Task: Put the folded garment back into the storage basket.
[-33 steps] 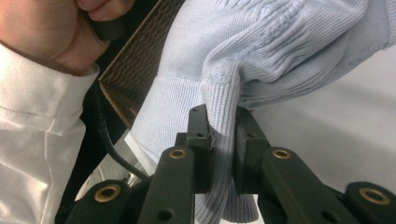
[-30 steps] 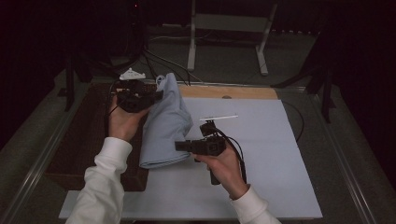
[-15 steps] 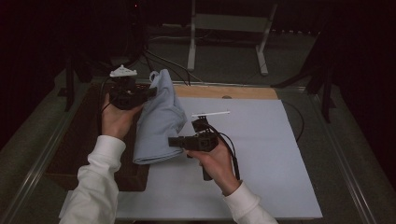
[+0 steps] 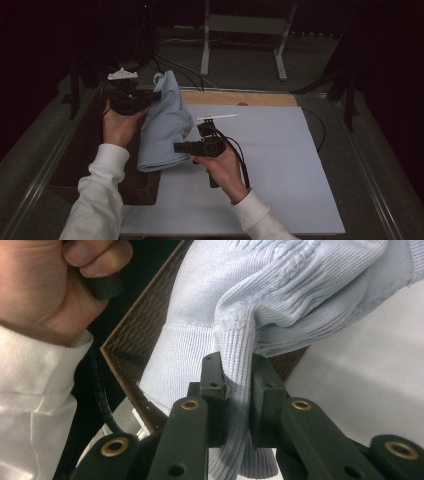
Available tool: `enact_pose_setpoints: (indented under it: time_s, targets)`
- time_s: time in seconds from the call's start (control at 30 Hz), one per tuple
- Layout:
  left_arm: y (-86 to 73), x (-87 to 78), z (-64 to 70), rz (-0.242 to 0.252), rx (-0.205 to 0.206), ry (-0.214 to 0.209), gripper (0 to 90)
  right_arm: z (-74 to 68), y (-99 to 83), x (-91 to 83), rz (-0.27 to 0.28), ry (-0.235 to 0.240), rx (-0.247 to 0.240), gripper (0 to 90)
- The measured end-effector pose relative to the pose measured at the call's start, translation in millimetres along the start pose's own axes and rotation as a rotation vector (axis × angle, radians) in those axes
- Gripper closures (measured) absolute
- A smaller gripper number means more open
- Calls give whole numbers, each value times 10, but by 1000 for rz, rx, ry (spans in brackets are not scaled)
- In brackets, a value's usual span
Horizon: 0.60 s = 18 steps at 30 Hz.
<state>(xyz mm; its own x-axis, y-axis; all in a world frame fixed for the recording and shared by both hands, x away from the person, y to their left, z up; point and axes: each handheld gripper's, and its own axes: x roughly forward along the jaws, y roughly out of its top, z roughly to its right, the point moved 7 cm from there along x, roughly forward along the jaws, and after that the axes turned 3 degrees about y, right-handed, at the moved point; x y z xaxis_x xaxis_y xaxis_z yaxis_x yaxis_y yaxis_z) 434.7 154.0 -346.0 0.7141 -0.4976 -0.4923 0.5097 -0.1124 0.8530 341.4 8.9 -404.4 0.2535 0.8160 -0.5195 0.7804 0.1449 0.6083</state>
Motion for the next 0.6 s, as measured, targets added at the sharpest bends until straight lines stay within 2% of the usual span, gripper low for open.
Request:
enact_pose_setpoints:
  time_s: [0.43, 0.6]
  targets:
    - [-3, -52, -128, 1, 0, 38, 863, -61, 53, 162, 5, 2, -12, 801]
    - [-8, -85, -186, 4, -6, 46, 863, -126, 79, 234, 7, 8, -20, 801]
